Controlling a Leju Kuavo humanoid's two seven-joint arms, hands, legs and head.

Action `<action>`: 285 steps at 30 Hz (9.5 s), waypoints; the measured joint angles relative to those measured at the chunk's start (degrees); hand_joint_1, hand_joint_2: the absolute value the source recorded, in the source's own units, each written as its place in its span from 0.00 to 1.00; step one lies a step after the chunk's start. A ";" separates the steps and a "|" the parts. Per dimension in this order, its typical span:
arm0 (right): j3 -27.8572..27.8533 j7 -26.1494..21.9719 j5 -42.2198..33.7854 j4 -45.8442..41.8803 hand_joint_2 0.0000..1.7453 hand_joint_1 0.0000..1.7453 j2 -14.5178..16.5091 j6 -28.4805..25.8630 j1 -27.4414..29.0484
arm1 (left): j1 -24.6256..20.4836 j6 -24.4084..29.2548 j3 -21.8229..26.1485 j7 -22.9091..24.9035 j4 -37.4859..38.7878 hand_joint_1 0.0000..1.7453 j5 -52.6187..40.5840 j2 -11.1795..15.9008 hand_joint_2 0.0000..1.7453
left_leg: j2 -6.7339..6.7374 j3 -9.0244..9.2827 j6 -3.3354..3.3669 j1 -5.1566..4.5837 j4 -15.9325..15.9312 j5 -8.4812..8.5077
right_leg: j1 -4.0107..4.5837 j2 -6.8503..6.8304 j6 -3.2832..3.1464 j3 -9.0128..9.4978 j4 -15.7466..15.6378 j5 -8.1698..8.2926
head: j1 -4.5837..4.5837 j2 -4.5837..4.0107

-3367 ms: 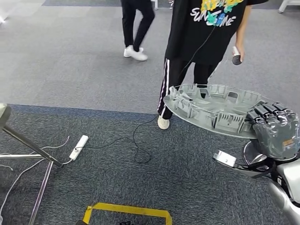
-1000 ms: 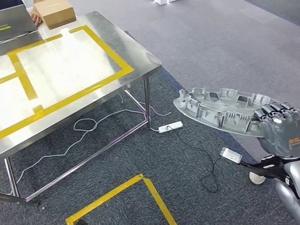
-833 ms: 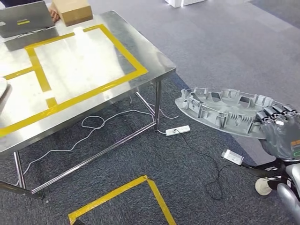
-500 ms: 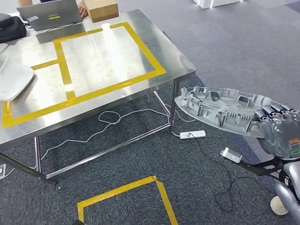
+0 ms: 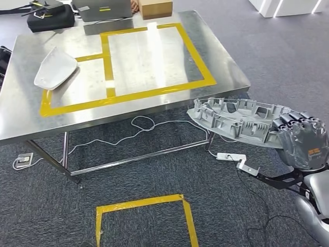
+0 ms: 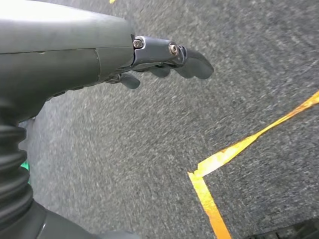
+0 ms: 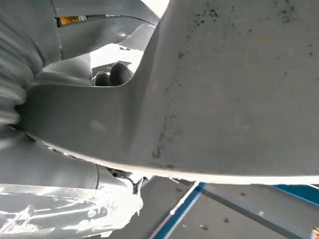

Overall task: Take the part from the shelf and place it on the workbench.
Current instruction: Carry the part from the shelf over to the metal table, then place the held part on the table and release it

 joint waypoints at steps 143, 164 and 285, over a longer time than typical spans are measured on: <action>20.52 -2.15 -15.70 32.37 1.00 1.00 8.38 7.80 -31.65 | -1.85 4.63 5.48 7.16 -0.46 0.00 0.26 -1.49 1.00 | -4.80 0.89 -0.10 1.40 -3.30 2.10 | -1.50 6.90 1.51 0.76 -5.01 3.17 | 0.96 0.00; 10.70 -3.16 -21.25 62.51 1.00 1.00 28.50 4.93 -30.31 | -2.78 6.20 3.57 10.57 -0.46 0.00 -1.84 -1.92 1.00 | -4.71 1.41 -0.32 1.46 -3.30 2.13 | -1.47 7.05 1.27 0.80 -4.73 2.99 | 0.97 0.00; 8.38 -11.34 -26.53 62.12 0.00 0.00 27.47 9.64 -21.84 | -2.05 9.47 1.55 10.55 -0.48 0.00 1.27 -2.31 0.00 | -3.69 -0.32 0.76 0.92 -1.50 2.16 | 0.32 7.01 -0.31 -1.13 6.32 0.80 | 0.71 0.00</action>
